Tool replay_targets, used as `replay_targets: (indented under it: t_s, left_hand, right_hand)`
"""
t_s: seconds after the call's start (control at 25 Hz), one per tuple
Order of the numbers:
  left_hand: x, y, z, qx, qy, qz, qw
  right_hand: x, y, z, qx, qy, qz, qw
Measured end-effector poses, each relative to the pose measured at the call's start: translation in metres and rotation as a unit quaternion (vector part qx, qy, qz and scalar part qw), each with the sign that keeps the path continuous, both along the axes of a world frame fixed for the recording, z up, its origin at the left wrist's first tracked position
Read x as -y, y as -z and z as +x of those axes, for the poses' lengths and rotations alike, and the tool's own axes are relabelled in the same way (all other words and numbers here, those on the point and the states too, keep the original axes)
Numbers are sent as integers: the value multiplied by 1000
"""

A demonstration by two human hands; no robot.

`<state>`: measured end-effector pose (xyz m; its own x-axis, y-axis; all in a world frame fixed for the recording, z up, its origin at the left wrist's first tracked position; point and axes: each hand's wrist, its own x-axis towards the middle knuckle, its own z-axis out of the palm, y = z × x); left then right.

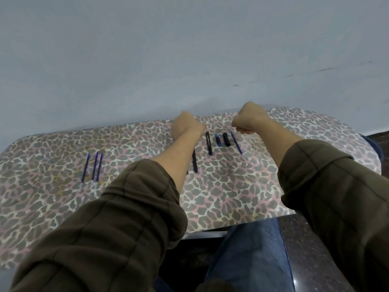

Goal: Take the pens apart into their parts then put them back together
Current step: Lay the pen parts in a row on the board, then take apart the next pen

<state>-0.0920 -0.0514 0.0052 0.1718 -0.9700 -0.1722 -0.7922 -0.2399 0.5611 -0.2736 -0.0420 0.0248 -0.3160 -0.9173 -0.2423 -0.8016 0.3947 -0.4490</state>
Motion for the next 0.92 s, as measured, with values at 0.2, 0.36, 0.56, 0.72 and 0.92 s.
replay_targets:
  t_s: [0.2, 0.36, 0.56, 0.72, 0.92]
  left_hand:
    - [-6, -24, 47, -39, -3, -30, 999]
    - [-16, -27, 83, -67, -1, -44, 997]
    - [-21, -17, 110, -86, 3, -42, 995]
    - [-16, -5, 122, -91, 3, -38, 995]
    - [-11, 3, 124, -59, 5, -37, 998]
  right_hand:
    - [0, -20, 50, -9, -57, -29, 998]
    - [-7, -20, 97, -50, -110, -13, 993]
    - [-11, -7, 129, -108, -141, 30, 984]
    - [-9, 6, 141, -130, -154, 53, 978]
    - [-5, 14, 143, -116, -134, 57, 982]
